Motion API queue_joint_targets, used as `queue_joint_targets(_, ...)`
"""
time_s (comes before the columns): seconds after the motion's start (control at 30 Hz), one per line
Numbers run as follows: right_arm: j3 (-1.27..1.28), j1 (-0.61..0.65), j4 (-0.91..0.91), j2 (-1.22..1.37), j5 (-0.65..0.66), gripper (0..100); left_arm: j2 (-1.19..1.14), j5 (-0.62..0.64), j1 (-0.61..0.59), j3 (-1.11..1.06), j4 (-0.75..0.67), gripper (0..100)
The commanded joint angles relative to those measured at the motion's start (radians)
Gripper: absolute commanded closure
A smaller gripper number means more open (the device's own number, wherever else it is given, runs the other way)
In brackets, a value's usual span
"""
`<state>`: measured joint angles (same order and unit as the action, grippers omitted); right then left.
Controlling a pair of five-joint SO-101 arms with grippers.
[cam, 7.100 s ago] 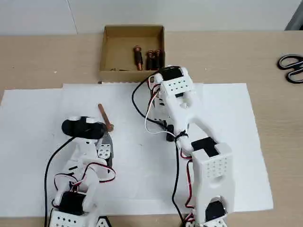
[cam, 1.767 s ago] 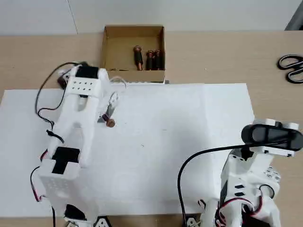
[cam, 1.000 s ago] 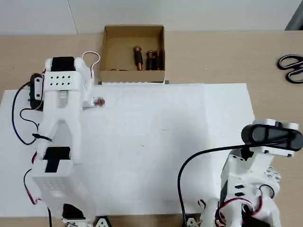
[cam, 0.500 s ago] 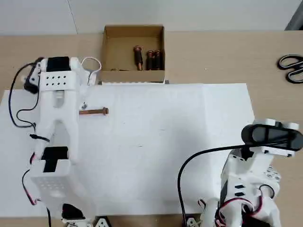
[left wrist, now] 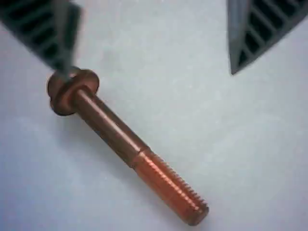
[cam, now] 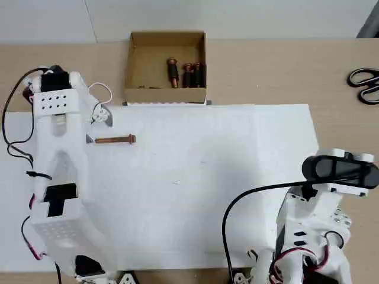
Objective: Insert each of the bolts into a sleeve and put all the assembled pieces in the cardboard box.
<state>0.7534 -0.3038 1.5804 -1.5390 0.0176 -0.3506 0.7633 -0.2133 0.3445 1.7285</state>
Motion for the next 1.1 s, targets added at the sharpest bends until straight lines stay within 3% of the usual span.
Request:
queue_joint_targets(0.0,-0.006,-0.005,-0.008,-0.001,0.009,99.5,0.005,-0.157,0.014,0.042,0.025,86)
queue_joint_targets(0.2,-0.006,-0.005,-0.008,0.001,0.011,99.5,-0.034,-0.436,0.041,0.036,0.025,100)
queue_joint_targets(0.4,-0.005,-0.005,-0.008,0.004,0.011,99.5,-0.071,-0.824,0.026,0.041,0.023,99)
queue_joint_targets(0.53,-0.005,-0.005,-0.012,0.005,0.011,99.5,-0.069,-1.198,0.009,0.042,-0.003,99)
queue_joint_targets(0.87,-0.005,-0.005,-0.042,0.005,0.011,99.5,-0.063,-1.746,0.018,0.082,-0.034,99)
queue_joint_targets(1.07,-0.005,-0.005,-0.042,-0.002,0.011,99.5,-0.069,-1.949,0.021,0.159,-0.034,98)
